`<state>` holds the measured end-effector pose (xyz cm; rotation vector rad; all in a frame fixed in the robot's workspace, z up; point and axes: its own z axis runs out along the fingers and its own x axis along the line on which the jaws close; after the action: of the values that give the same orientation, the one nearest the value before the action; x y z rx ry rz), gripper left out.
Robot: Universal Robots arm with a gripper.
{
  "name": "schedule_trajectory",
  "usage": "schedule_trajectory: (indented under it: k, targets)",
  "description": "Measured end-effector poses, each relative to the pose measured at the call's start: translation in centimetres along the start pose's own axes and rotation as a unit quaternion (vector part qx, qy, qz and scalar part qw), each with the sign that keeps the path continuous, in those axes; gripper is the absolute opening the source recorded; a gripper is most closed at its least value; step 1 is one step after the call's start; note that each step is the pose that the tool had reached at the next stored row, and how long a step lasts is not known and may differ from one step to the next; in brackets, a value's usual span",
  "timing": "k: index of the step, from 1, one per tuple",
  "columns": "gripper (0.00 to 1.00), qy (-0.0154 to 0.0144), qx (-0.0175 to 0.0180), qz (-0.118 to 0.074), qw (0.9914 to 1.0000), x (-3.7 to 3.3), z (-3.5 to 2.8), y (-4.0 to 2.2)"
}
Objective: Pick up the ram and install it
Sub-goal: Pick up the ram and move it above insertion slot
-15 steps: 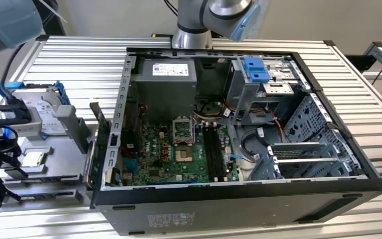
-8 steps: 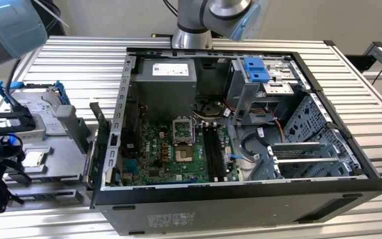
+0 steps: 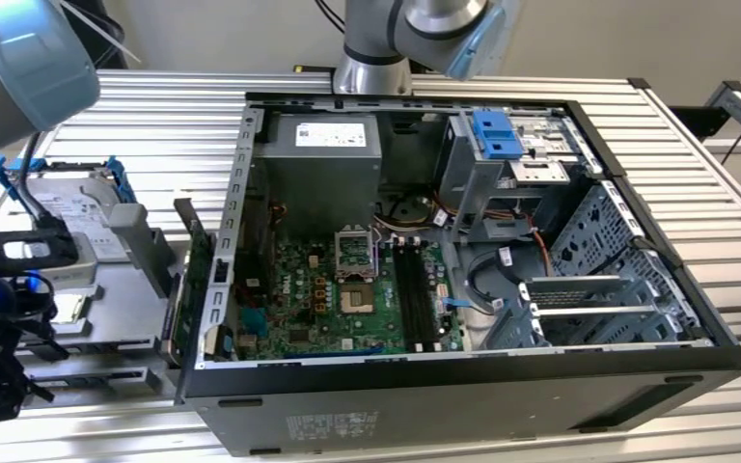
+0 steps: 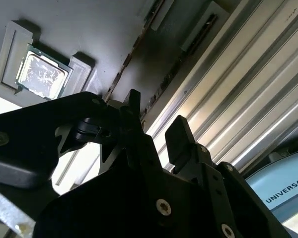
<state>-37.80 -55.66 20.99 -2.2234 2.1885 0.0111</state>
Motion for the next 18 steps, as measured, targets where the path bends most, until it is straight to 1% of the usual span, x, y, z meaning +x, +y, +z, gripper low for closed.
schedule_trajectory:
  k: [3,6,9,18]
  targets:
    - [1.00,0.0000,0.0000,0.001,1.00000,0.01,0.34,0.00]
    - [1.00,0.0003,0.0000,0.001,1.00000,0.02,0.88,0.00]
    - [1.00,0.0005,0.0004,0.001,1.00000,0.01,1.27,0.01]
    - [1.00,0.0005,0.0010,0.001,1.00000,-0.27,1.69,0.00]
